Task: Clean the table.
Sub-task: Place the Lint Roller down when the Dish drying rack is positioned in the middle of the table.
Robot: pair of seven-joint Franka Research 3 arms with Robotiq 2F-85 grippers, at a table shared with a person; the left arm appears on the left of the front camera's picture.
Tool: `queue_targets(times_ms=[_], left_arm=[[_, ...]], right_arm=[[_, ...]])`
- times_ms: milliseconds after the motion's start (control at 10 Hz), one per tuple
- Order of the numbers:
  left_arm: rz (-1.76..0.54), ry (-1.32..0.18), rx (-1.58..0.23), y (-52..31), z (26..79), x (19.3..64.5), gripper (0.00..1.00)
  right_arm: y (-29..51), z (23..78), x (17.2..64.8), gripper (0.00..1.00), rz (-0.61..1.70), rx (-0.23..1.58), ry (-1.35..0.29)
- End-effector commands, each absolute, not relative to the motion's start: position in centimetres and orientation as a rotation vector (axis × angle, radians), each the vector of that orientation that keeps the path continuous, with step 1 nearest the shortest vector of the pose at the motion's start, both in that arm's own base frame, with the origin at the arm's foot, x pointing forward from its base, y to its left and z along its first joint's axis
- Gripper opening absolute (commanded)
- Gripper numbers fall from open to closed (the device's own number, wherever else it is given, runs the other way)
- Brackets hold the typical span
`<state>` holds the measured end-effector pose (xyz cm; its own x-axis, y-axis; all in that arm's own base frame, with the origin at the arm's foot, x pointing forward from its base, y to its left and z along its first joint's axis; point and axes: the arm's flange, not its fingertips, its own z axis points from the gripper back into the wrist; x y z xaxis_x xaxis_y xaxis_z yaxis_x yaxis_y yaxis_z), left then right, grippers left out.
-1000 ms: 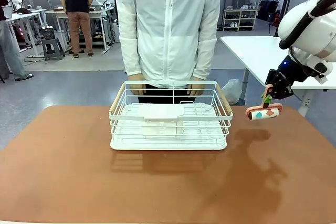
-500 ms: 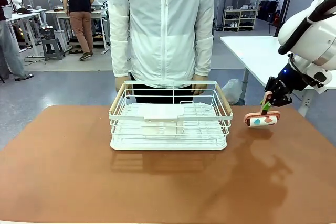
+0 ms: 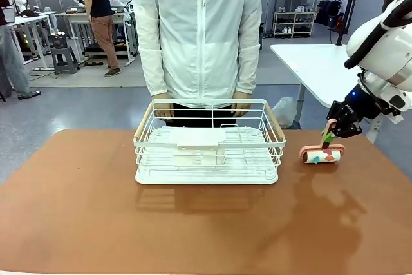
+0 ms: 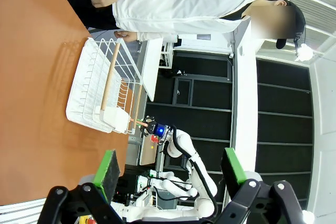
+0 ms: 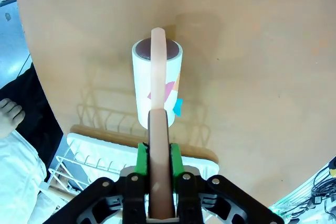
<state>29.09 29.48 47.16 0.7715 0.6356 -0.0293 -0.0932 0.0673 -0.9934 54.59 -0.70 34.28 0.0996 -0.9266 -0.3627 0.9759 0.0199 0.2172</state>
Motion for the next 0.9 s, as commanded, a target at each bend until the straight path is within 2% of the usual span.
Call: queue_targets(times_ms=[0,100,200,300,800], left_arm=[[0.566,-0.484,-1.422,29.7,47.3,28.9,1.00],[0.566,-0.484,-1.422,29.7,47.3,28.9,1.00],[0.566,-0.484,-1.422,29.7,47.3,28.9,1.00],[0.566,-0.484,-1.422,29.7,47.3,28.9,1.00],[0.566,-0.484,-1.422,29.7,47.3,28.9,1.00]], right_arm=[[-0.9,34.7,53.4,0.21,-1.470,0.442,0.113],[-0.9,34.8,53.0,0.50,-1.471,0.422,0.129],[-0.7,35.3,52.2,0.70,-1.468,0.389,0.142],[-0.4,36.1,51.4,0.99,-1.464,0.364,0.112],[1.0,38.4,47.8,1.00,-1.431,0.250,0.146]])
